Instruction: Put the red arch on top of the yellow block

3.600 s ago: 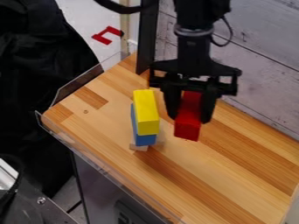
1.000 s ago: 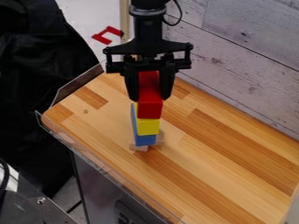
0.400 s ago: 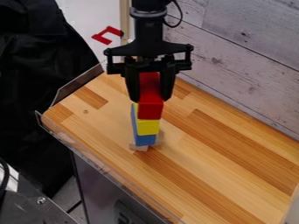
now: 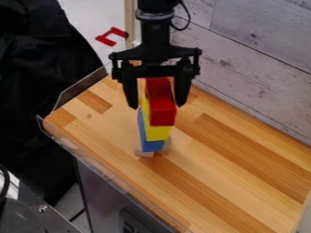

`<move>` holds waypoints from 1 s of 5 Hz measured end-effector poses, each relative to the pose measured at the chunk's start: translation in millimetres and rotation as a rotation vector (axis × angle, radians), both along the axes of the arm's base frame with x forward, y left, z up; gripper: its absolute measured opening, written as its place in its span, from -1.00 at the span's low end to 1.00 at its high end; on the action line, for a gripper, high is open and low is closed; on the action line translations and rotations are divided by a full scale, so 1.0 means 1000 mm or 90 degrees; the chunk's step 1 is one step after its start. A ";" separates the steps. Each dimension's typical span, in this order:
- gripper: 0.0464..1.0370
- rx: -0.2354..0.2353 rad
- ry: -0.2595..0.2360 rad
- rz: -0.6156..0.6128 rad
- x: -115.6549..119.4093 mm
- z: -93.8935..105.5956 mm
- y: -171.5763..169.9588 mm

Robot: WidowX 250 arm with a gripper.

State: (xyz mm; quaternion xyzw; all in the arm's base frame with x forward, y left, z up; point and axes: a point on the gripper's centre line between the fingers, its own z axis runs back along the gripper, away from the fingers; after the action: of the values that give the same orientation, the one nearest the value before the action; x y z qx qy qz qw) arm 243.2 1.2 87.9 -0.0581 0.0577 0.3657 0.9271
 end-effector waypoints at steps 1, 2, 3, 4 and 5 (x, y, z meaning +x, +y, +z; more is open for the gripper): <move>0.93 -0.015 -0.006 0.028 -0.002 0.002 0.002; 0.93 -0.005 -0.038 0.038 -0.003 0.016 0.005; 0.93 -0.006 -0.031 0.035 -0.005 0.017 0.004; 0.93 0.012 -0.059 0.026 -0.007 0.033 0.003; 0.93 0.034 -0.104 -0.018 -0.003 0.049 -0.007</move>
State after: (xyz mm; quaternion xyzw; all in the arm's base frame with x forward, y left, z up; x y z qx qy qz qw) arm 240.4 -6.1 137.0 -0.0622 -0.0274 0.3478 0.9351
